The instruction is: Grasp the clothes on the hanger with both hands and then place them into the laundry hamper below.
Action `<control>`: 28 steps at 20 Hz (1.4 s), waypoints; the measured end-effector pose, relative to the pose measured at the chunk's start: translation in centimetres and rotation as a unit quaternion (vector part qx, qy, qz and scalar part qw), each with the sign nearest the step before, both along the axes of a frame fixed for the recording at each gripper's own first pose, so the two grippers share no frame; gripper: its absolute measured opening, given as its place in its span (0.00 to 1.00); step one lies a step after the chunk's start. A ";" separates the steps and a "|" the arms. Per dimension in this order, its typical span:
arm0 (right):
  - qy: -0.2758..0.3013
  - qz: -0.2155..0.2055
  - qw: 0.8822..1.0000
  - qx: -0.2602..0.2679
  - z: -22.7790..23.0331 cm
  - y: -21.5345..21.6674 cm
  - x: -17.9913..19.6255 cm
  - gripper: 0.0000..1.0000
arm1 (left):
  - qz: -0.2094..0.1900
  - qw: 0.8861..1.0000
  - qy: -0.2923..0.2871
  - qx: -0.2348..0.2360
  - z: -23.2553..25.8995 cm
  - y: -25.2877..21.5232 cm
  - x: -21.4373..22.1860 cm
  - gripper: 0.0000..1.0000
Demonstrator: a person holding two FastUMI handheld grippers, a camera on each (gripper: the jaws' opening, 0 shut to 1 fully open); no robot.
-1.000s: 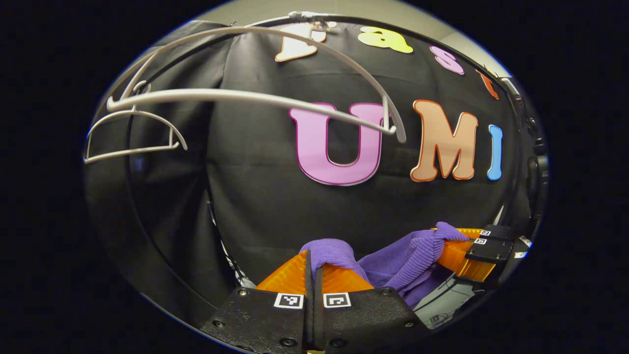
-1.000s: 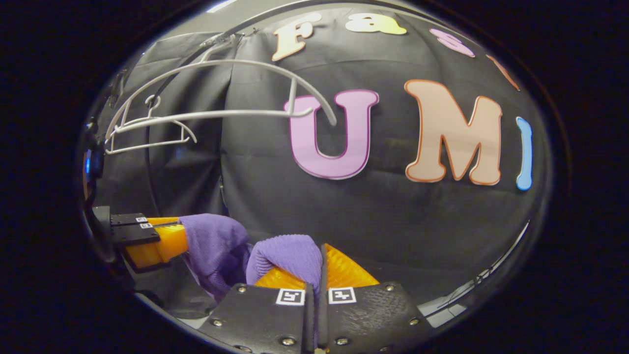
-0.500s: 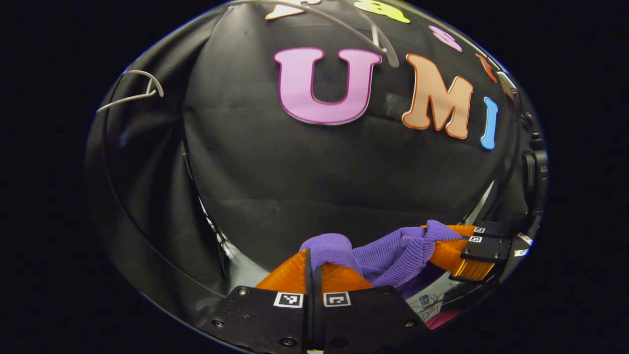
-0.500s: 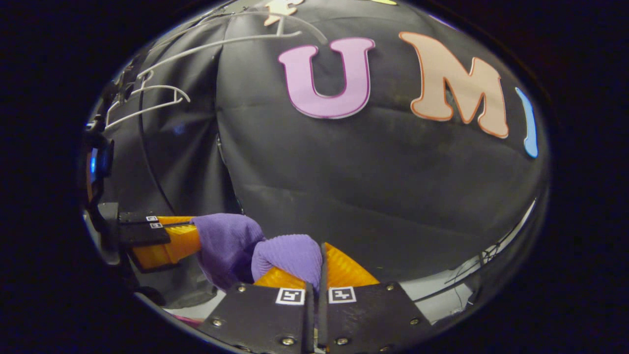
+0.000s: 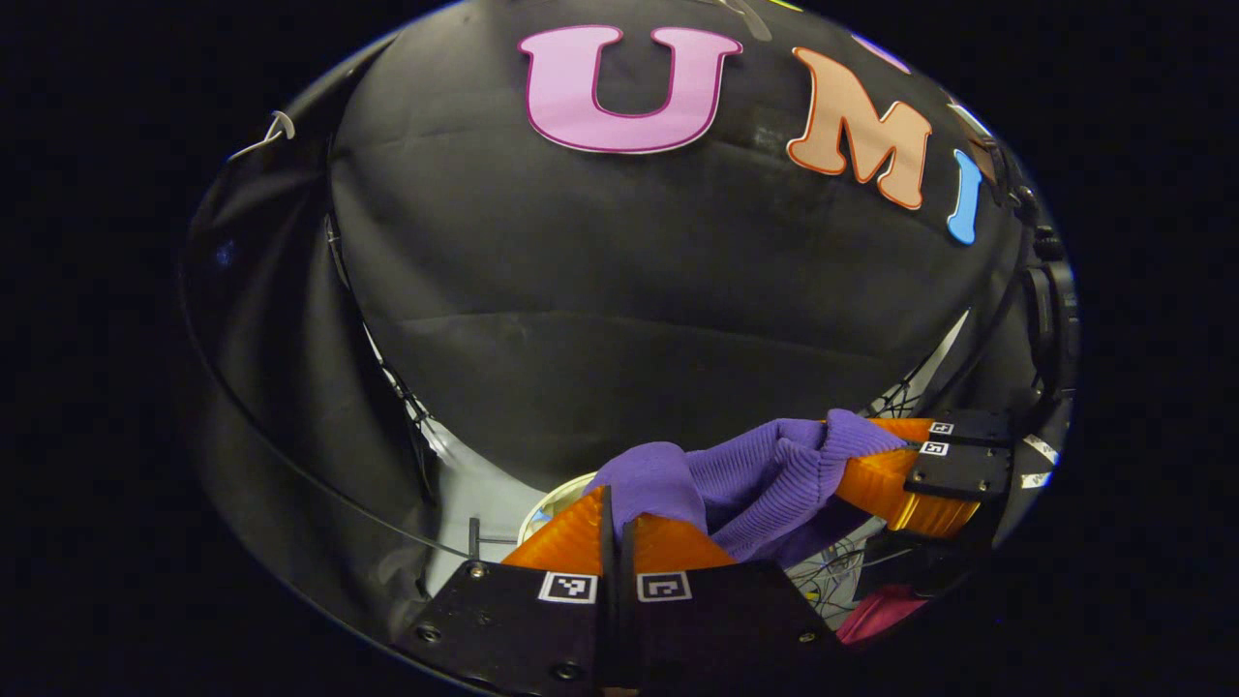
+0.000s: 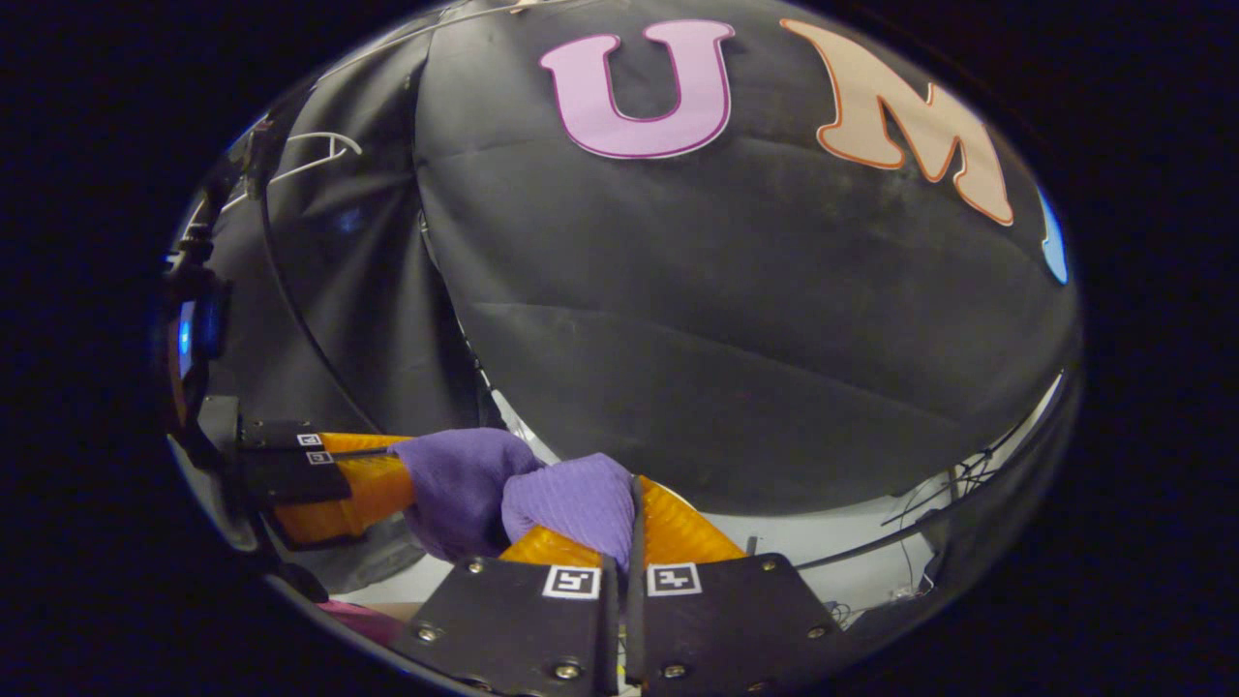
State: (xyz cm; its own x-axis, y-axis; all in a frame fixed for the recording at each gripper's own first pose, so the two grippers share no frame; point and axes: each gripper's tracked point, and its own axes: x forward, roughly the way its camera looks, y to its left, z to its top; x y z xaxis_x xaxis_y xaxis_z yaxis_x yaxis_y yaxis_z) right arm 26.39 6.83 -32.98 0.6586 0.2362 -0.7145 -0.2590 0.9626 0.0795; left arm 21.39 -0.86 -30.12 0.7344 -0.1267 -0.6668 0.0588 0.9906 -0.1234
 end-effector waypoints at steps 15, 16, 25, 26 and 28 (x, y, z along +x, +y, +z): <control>0.064 0.002 0.998 0.013 -2.4 0.6 -0.5 0.12 | -0.022 0.999 0.033 -0.015 -1.4 -1.6 -0.9 0.13; 0.063 0.002 0.998 0.011 -2.3 0.3 -0.5 0.12 | -0.024 0.999 0.034 -0.013 -1.4 -1.5 -0.9 0.14; 0.063 -0.002 0.998 0.010 -2.2 0.0 -0.4 0.12 | -0.027 0.999 0.029 -0.017 -1.5 -1.7 -0.8 0.14; 0.061 -0.004 0.998 0.009 -2.0 -0.1 -0.3 0.12 | -0.027 0.999 0.028 -0.016 -1.4 -1.9 -0.8 0.17; 0.059 -0.007 0.998 0.016 -1.9 0.3 0.1 0.18 | -0.025 0.999 0.028 -0.010 -1.0 -2.5 -0.5 0.34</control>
